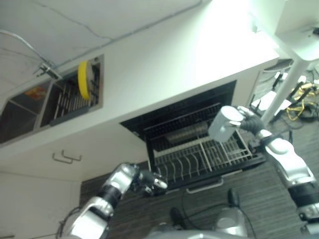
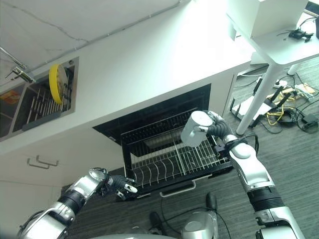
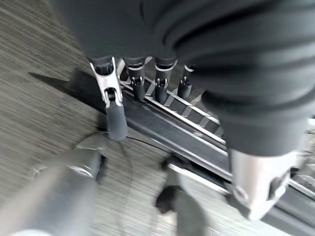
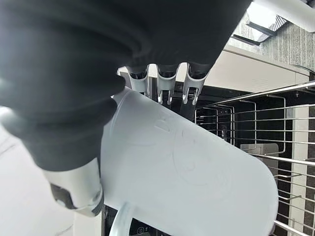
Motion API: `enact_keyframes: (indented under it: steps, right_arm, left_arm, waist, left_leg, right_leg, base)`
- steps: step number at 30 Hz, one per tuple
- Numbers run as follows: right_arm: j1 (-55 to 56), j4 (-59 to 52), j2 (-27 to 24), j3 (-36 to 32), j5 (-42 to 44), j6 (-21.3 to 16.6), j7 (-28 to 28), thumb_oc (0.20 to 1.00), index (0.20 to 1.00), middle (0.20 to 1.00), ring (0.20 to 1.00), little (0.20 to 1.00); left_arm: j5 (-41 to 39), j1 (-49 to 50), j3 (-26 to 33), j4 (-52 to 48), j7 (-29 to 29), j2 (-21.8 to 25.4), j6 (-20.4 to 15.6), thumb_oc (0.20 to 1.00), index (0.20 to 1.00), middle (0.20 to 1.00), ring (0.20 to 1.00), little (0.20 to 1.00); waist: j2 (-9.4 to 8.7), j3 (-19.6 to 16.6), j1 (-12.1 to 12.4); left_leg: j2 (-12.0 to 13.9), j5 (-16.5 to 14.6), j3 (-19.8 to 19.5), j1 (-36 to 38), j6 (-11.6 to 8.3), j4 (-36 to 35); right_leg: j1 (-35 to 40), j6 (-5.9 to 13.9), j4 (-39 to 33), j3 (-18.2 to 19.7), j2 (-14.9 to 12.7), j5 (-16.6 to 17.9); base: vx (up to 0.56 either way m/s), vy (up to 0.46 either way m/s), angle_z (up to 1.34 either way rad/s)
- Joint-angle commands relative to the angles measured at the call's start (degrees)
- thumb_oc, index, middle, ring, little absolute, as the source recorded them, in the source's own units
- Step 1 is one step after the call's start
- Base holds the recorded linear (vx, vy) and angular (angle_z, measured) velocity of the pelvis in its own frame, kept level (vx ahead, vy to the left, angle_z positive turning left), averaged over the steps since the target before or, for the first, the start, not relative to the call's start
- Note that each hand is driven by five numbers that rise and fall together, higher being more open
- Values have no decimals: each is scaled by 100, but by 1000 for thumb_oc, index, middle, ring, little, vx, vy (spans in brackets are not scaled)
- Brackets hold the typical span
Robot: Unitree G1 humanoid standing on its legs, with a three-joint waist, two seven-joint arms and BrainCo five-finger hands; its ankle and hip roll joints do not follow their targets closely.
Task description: Place the dishes in the dishwasher.
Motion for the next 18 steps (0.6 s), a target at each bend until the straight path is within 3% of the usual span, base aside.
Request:
enact_keyframes:
  steps: [1,3,6,10,14,15,18]
  right_arm:
    - [-292,-289,70,-296,-54,-399,-42,200,200,200,200,200]
    - [17,-339,105,-468,-67,-544,-97,200,200,200,200,200]
    - [287,-293,175,-594,-100,-708,-157,200,200,200,200,200]
    - [496,-187,462,-611,-312,-891,-291,200,200,200,200,200]
    - [506,-80,706,-547,-458,-912,-506,200,200,200,200,200]
    - [464,-34,750,-521,-479,-893,-595,200,200,200,200,200]
    - [326,108,753,-425,-522,-796,-732,200,200,200,200,200]
  left_arm:
    - [-1609,298,145,-287,847,314,-107,1000,1000,1000,1000,1000]
    - [-2664,447,623,-1236,1164,417,-281,1000,1000,1000,1000,1000]
    - [-3762,586,1089,-1981,1344,446,-1033,1000,1000,1000,1000,1000]
    - [-4746,672,1640,-2549,1524,157,-2366,1000,1000,1000,1000,1000]
    - [-5253,700,1914,-2805,1861,-150,-2906,1000,1000,1000,1000,1000]
    - [-5042,700,1910,-2803,1927,-209,-2990,1000,1000,1000,1000,1000]
    - [-4617,627,1706,-2688,2139,-165,-2950,1000,1000,1000,1000,1000]
  waist:
    - [-483,42,212]
    - [-525,27,310]
    - [-581,-7,405]
    - [-740,-44,508]
    - [-916,-47,626]
    - [-967,-40,667]
    - [-1014,-30,719]
  left_leg:
    - [645,10,6,115,-518,123]
    - [679,33,-23,113,-518,132]
    - [713,53,-29,127,-518,144]
    - [757,52,-64,152,-528,143]
    - [802,40,-148,145,-543,152]
    - [817,33,-188,131,-548,170]
    - [849,38,-237,116,-549,202]
  right_leg:
    - [34,376,477,-56,-581,-560]
    - [78,382,478,-129,-600,-541]
    - [109,379,492,-192,-621,-506]
    - [154,367,488,-256,-619,-485]
    - [180,350,495,-301,-586,-477]
    - [194,344,497,-316,-561,-479]
    - [212,340,508,-350,-516,-472]
  base:
    - [0,-65,8]
    - [0,-96,5]
    - [25,-76,18]
    - [27,-107,5]
    - [11,-146,3]
    - [9,-166,12]
    - [17,-113,10]
